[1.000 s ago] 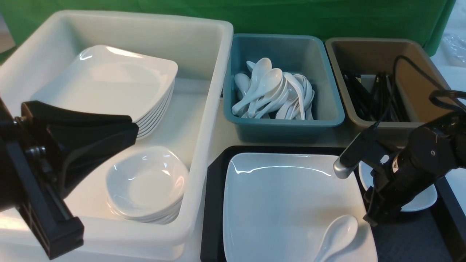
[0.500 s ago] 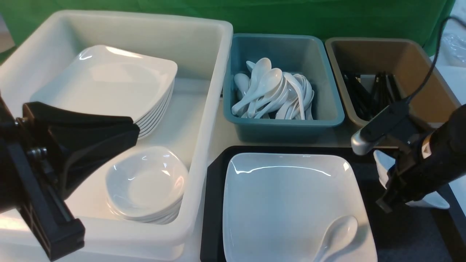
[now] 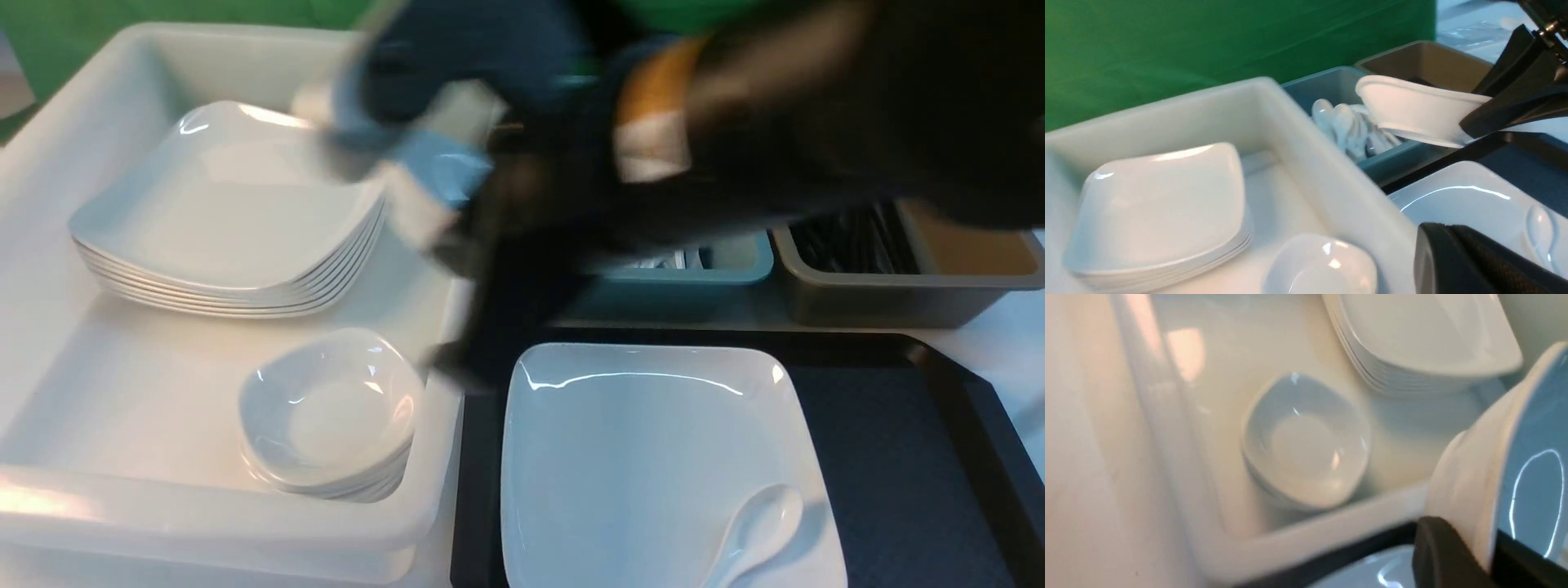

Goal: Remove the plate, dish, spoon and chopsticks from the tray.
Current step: Use the right arm to put the small plate into the large storage box on the left

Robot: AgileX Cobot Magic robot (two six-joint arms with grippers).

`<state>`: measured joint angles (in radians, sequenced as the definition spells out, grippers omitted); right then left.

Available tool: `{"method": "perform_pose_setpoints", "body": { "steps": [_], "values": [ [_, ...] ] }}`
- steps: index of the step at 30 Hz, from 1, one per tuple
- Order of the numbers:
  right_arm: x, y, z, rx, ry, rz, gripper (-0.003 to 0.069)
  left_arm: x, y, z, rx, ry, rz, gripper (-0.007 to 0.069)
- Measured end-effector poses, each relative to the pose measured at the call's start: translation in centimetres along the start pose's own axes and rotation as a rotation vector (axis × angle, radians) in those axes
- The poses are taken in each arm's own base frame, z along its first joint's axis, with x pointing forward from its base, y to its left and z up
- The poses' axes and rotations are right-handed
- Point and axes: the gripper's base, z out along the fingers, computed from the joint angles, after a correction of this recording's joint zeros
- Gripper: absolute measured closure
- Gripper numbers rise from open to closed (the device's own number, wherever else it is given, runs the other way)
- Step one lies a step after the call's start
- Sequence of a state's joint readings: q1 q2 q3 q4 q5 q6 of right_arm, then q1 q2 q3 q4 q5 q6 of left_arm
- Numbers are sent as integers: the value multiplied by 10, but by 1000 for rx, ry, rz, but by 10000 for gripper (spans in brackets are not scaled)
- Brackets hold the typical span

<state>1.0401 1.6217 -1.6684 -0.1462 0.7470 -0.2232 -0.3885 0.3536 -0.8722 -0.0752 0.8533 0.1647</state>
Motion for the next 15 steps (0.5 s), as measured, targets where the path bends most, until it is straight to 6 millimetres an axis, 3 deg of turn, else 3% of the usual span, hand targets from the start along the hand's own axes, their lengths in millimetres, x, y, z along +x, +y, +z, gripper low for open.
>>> {"method": "perform_pose_setpoints", "body": {
  "steps": [2, 3, 6, 7, 8, 10, 15],
  "values": [
    [-17, 14, 42, -37, 33, -64, 595, 8, 1, -18, -30, -18, -19, 604],
    [-21, 16, 47, -42, 34, -75, 595, 9, 0, -22, -31, -26, -24, 604],
    [-24, 27, 94, -69, 100, -104, 595, 13, -1, -32, -34, -51, -36, 604],
    [-23, 30, 113, -79, 133, -110, 595, 14, -1, -35, -33, -50, -36, 604],
    [-22, 31, 116, -80, 139, -110, 595, 14, -1, -35, -33, -49, -37, 604],
    [-14, 35, 151, -92, 195, -119, 595, 16, -1, -35, -32, -36, -37, 604],
    [3, 35, 188, -99, 263, -123, 587, 16, -2, -35, -21, -27, -44, 604]
  ]
}}
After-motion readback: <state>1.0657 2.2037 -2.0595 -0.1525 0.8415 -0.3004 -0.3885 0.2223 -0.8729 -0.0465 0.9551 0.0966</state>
